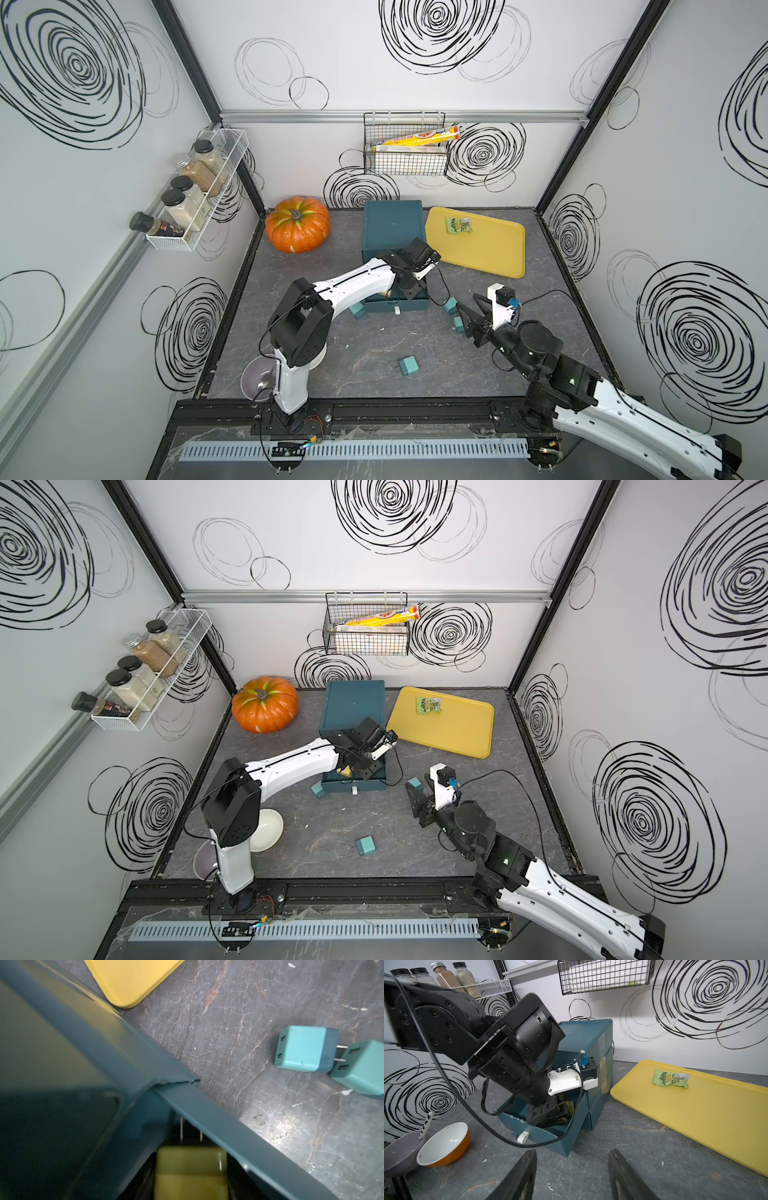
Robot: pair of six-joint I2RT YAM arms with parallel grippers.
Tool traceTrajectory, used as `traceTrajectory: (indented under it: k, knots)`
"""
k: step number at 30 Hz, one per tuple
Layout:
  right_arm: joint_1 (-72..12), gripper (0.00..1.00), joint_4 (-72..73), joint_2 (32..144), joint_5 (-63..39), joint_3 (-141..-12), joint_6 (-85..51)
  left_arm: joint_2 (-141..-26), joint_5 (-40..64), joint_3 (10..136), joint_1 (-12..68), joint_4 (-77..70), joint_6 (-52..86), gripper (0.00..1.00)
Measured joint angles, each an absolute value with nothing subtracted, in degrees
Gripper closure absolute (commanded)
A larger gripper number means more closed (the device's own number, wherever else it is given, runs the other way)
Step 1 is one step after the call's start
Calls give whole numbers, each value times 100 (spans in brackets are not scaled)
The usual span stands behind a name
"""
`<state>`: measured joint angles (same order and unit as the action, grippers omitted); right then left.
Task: Place the plugs into the drawer by color
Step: Open the drawer in the storage box, then close the drawer in the storage box.
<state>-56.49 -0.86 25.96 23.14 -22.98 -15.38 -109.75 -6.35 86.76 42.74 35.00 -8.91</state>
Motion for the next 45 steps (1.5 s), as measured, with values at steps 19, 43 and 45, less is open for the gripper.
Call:
traceTrajectory:
  k: [19, 43, 45]
  knots:
    - [-5645, 60, 235, 3841, 1503, -2349, -1361, -8565, -906, 7767, 4270, 2263, 187, 34]
    - [-5645, 76, 362, 7422, 521, -4139, -1035, -8305, 1483, 6095, 1201, -58, 3369, 52]
    - [-5645, 77, 320, 7620, 602, -4292, -996, -8326, 1592, 6106, 1181, -62, 3358, 68]
